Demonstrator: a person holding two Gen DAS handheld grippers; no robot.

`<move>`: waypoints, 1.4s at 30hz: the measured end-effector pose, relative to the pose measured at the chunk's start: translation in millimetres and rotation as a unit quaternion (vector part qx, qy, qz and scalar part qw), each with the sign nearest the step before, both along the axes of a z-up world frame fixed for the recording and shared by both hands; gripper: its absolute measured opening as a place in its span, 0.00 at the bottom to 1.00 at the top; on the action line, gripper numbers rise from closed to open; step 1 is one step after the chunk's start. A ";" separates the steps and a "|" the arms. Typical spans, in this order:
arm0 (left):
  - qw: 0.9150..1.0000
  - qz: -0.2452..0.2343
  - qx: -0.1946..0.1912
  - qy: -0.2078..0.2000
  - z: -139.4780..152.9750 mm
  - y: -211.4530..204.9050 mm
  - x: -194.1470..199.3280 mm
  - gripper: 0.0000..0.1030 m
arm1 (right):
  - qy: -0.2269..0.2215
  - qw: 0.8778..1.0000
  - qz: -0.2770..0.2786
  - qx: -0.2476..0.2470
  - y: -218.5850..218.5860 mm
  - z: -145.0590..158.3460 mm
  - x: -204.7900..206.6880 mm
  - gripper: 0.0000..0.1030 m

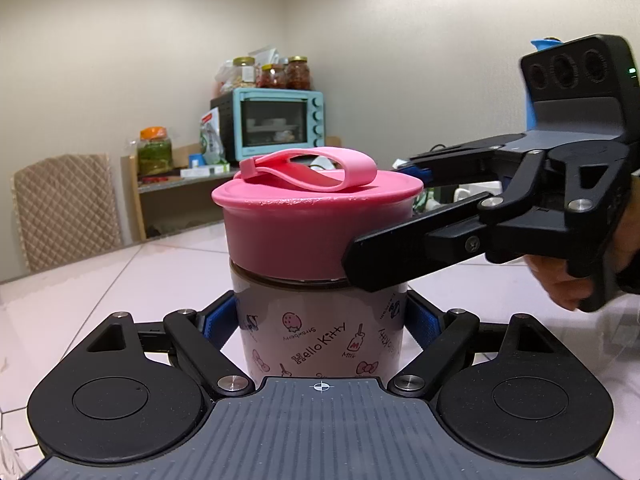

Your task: Unscrew bottle cap and pour

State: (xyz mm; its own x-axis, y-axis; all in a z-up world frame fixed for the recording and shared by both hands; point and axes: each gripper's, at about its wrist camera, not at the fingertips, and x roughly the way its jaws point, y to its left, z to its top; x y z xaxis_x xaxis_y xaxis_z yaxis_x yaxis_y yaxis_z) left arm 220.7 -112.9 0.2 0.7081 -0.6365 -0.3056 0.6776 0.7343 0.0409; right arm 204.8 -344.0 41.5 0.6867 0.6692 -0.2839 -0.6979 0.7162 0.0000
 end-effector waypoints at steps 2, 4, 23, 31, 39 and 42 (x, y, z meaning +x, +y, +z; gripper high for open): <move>1.000 0.000 0.000 0.000 -0.1 0.0 0.3 0.87 | -0.002 1.000 -0.020 0.003 3.3 -0.2 -6.5 0.90; 1.000 0.000 0.000 0.000 -0.4 0.1 0.5 0.87 | -0.002 0.999 -0.037 0.005 7.0 -0.8 -9.5 0.90; 1.000 0.000 0.000 -0.001 -0.9 0.3 1.3 0.87 | -0.021 0.986 -0.165 0.009 51.8 -16.5 -17.5 0.90; 1.000 0.000 0.000 -0.001 -1.0 0.6 1.5 0.87 | -0.020 0.982 -0.186 0.016 56.5 -18.5 -14.8 0.83; 1.000 0.000 0.000 0.000 -1.0 0.3 1.8 0.87 | -0.027 0.987 -0.156 0.004 51.8 -18.4 -14.2 0.82; 1.000 -0.001 0.000 0.000 -1.1 0.0 1.8 0.87 | -0.024 0.993 -0.117 0.000 41.3 -15.6 -8.0 0.82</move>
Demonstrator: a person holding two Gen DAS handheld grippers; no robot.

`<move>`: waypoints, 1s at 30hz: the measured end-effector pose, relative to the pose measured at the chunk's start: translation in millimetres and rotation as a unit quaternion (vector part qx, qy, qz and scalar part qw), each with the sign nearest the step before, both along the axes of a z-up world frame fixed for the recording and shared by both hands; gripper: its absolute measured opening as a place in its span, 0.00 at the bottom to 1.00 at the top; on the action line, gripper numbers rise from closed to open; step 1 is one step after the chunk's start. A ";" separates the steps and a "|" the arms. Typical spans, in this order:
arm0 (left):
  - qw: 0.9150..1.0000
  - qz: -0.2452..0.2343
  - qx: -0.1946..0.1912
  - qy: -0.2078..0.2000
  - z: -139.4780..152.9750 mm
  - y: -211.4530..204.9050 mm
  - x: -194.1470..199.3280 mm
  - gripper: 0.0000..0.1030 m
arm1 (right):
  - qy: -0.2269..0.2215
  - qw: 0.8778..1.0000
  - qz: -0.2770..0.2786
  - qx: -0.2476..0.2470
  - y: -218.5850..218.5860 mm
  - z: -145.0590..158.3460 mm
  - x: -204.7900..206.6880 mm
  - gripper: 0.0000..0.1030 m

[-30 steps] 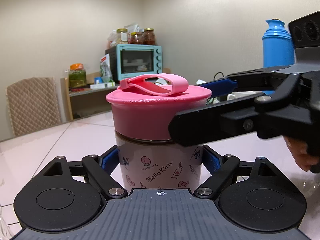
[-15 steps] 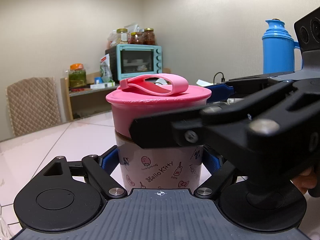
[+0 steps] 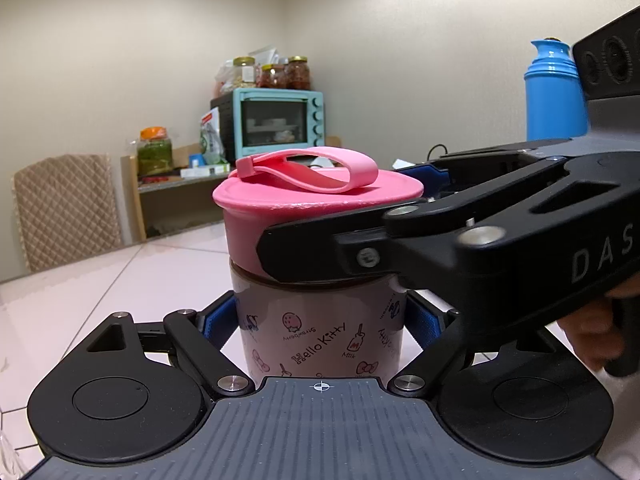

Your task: Unscrew bottle cap and pour

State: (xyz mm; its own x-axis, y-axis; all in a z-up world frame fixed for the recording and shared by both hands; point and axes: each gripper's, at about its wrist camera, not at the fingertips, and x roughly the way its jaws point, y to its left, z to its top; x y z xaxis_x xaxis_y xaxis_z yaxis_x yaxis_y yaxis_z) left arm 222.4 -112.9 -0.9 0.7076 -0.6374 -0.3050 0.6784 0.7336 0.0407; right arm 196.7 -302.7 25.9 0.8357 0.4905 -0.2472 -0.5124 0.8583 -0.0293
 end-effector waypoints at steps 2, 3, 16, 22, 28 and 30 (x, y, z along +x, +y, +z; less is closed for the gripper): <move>1.000 0.000 0.000 0.000 0.0 0.1 0.1 0.87 | 0.004 0.999 0.032 -0.002 -8.3 1.6 5.2 0.82; 1.000 0.000 0.000 0.000 0.0 0.1 0.2 0.87 | 0.006 0.999 0.051 -0.004 -13.0 2.4 8.4 0.82; 1.000 0.000 0.000 0.000 -0.2 0.2 0.4 0.87 | 0.003 0.983 0.183 -0.007 -42.6 8.4 27.1 0.82; 1.000 0.000 0.001 -0.002 -0.3 -0.4 0.8 0.87 | 0.003 0.984 0.176 -0.013 -39.9 13.2 21.6 0.89; 1.000 0.000 0.000 -0.001 -0.1 -0.1 2.7 0.87 | 0.004 0.991 0.133 -0.033 -34.2 13.7 2.5 0.93; 1.000 -0.001 0.000 0.000 0.0 0.4 3.6 0.87 | 0.004 0.993 0.114 -0.028 -33.0 14.7 -6.3 0.93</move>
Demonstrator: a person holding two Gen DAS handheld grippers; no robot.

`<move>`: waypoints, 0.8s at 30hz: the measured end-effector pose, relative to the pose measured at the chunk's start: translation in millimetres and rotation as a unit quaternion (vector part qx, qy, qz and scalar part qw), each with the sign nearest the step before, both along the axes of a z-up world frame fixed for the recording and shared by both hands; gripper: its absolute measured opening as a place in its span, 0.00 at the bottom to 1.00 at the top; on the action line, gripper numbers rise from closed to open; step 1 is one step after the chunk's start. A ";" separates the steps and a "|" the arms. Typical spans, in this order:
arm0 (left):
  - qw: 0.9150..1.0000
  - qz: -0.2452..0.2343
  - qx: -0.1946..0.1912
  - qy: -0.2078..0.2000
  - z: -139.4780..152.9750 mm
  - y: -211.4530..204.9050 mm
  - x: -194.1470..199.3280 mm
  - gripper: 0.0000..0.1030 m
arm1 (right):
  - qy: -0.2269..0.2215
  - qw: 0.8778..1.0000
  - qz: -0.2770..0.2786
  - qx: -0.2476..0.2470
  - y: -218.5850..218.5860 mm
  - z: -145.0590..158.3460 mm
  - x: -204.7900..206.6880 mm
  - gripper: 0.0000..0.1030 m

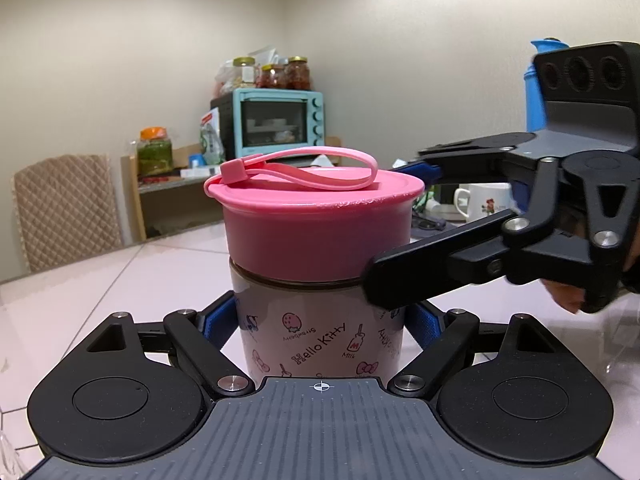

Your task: Unscrew bottle cap and pour

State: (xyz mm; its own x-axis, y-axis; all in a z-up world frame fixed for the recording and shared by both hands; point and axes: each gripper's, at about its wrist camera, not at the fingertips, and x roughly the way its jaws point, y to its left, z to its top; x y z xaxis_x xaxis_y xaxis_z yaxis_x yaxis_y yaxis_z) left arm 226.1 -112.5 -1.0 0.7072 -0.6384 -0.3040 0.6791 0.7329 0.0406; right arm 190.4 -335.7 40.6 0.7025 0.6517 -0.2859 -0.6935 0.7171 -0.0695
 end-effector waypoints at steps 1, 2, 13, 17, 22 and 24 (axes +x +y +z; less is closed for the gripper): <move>1.000 0.000 0.000 0.000 0.0 0.5 0.6 0.87 | -0.001 1.000 -0.006 -0.001 1.2 0.0 -1.1 0.93; 1.000 0.000 0.000 0.000 0.0 1.1 1.1 0.87 | -0.005 1.000 -0.019 -0.002 4.0 0.7 -5.7 0.93; 1.000 0.000 0.000 0.000 0.4 2.3 1.8 0.87 | -0.004 0.997 -0.082 0.006 31.8 -1.7 -8.6 0.93; 1.000 0.000 0.000 0.000 0.7 2.8 2.9 0.87 | -0.010 0.993 -0.114 0.014 38.7 -5.3 -9.0 0.93; 1.000 -0.001 0.000 0.001 1.0 3.4 2.9 0.87 | -0.016 0.989 -0.149 0.018 47.1 -9.6 -10.3 0.93; 1.000 -0.001 -0.001 0.001 1.3 3.5 3.2 0.87 | -0.019 0.986 -0.163 0.018 51.5 -10.9 -9.7 0.93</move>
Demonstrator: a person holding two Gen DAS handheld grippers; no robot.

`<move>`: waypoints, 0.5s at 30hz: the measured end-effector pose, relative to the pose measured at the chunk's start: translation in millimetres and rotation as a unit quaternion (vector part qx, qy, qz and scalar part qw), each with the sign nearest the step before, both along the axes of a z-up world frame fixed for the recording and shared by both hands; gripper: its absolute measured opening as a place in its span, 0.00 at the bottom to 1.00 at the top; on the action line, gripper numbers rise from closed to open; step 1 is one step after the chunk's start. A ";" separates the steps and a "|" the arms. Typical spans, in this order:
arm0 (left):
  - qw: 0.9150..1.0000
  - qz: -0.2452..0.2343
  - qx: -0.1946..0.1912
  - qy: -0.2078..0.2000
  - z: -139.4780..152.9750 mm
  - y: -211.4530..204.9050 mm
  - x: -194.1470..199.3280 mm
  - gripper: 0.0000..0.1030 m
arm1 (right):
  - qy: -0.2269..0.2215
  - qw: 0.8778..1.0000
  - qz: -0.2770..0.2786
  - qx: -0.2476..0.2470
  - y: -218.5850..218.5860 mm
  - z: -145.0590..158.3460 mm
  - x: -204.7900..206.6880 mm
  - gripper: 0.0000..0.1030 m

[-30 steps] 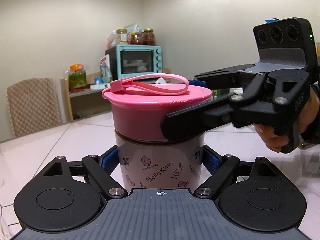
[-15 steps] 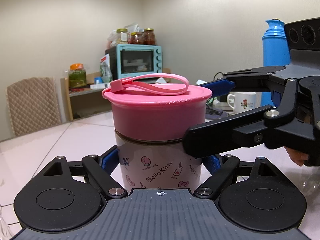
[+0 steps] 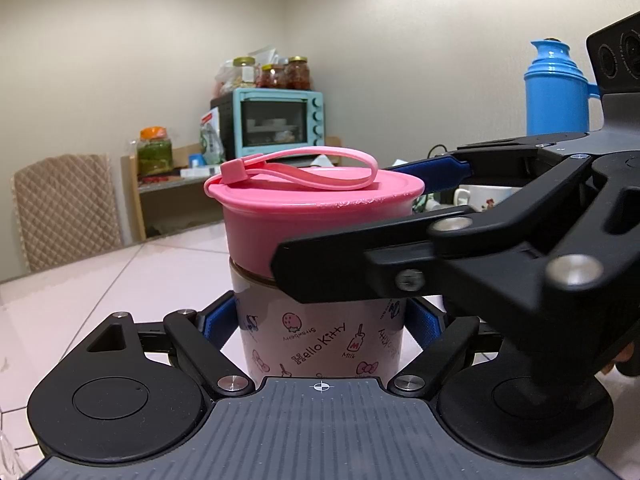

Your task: Unscrew bottle cap and pour

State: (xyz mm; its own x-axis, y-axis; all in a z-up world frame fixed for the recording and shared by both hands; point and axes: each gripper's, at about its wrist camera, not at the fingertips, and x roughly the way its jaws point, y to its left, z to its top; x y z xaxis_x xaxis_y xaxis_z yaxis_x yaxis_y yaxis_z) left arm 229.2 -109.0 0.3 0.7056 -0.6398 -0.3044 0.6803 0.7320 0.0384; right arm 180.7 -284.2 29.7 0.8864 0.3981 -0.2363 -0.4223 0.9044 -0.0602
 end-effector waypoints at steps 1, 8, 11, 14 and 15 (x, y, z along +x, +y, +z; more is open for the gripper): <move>1.000 0.000 0.000 0.000 0.1 -0.4 -0.1 0.87 | -0.001 1.000 -0.004 -0.001 1.0 -0.5 -0.6 0.93; 1.000 0.000 0.000 0.000 0.6 -0.2 -0.3 0.87 | 0.000 1.000 -0.028 0.006 2.3 -5.1 4.3 0.85; 1.000 0.000 0.000 0.000 0.7 -0.4 -0.3 0.87 | 0.000 1.000 -0.025 0.010 1.1 -7.3 4.6 0.83; 1.000 0.000 0.000 0.000 0.6 -0.6 -0.6 0.87 | -0.003 1.000 -0.013 0.012 -1.2 -8.0 4.6 0.83; 1.000 0.000 0.000 0.000 0.7 -0.7 -0.7 0.87 | -0.003 1.000 -0.008 0.011 -2.6 -7.8 5.3 0.83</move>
State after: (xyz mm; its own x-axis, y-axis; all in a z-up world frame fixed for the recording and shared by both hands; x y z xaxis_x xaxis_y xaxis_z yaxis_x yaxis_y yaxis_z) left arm 228.5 -109.7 1.0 0.7053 -0.6402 -0.3045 0.6806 0.7317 0.0382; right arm 186.0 -286.8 21.9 0.8935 0.3899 -0.2227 -0.4083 0.9119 -0.0415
